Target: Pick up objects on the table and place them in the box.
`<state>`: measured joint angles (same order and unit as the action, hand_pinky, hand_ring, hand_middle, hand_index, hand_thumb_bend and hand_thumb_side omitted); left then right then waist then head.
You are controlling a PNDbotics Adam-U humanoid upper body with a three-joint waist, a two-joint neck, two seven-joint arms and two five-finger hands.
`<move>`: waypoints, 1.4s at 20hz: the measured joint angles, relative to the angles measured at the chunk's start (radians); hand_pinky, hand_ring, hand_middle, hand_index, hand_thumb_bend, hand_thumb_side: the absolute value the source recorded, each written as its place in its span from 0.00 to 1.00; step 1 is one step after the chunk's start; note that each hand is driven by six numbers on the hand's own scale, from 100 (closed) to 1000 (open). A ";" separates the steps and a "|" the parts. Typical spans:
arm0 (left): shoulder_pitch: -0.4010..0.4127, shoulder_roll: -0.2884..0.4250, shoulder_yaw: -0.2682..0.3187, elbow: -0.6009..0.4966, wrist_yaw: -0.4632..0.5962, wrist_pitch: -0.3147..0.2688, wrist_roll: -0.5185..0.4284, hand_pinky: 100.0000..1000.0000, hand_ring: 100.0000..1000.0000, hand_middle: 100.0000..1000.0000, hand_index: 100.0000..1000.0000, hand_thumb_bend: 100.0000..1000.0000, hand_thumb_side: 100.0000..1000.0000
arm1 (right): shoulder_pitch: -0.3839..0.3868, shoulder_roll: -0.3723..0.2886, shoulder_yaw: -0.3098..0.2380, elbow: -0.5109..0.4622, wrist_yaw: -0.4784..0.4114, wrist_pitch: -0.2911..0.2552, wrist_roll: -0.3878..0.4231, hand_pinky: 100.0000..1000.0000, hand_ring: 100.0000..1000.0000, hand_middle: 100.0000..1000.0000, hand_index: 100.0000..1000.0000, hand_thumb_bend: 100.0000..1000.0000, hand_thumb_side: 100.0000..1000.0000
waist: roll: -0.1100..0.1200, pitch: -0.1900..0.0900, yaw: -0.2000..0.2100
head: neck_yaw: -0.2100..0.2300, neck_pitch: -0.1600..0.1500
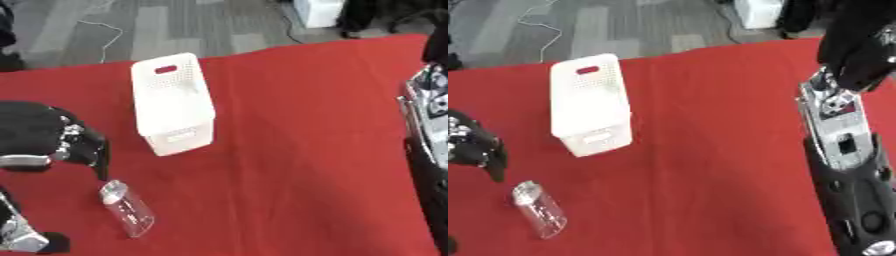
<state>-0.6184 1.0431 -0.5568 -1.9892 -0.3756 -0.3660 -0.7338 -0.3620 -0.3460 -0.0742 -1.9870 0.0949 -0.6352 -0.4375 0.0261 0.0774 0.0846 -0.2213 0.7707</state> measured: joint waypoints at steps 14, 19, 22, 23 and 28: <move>0.049 0.025 -0.109 0.000 -0.227 -0.058 0.058 0.69 0.78 0.83 0.82 0.48 0.45 | -0.009 0.000 0.005 0.000 -0.004 0.002 0.005 0.27 0.26 0.26 0.43 0.00 1.00 | 0.005 0.001 -0.010 | 0.000 0.000; 0.062 0.025 -0.129 0.000 -0.232 -0.063 0.063 0.72 0.79 0.83 0.83 0.42 0.38 | -0.010 0.000 0.005 0.000 -0.004 0.002 0.005 0.27 0.26 0.26 0.43 0.00 1.00 | 0.006 0.004 -0.015 | 0.000 0.000; 0.064 0.025 -0.139 0.000 -0.239 -0.063 0.063 0.77 0.81 0.83 0.83 0.41 0.34 | -0.015 0.000 0.005 0.000 -0.004 0.002 0.005 0.28 0.26 0.26 0.43 0.00 1.00 | 0.006 0.005 -0.017 | 0.000 0.000; 0.064 0.025 -0.142 0.000 -0.242 -0.065 0.065 0.77 0.81 0.83 0.84 0.39 0.33 | -0.017 0.000 0.005 0.000 -0.004 0.002 0.005 0.28 0.26 0.26 0.43 0.00 1.00 | 0.006 0.006 -0.018 | 0.000 0.000; 0.065 0.025 -0.145 0.000 -0.279 -0.073 0.073 0.76 0.81 0.83 0.84 0.32 0.29 | -0.017 0.000 0.005 0.000 -0.004 0.002 0.005 0.28 0.26 0.26 0.43 0.00 1.00 | 0.009 0.007 -0.022 | 0.000 0.000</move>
<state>-0.5535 1.0682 -0.7018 -1.9892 -0.6542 -0.4395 -0.6605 -0.3793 -0.3460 -0.0690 -1.9870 0.0910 -0.6333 -0.4320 0.0354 0.0840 0.0628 -0.2211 0.7707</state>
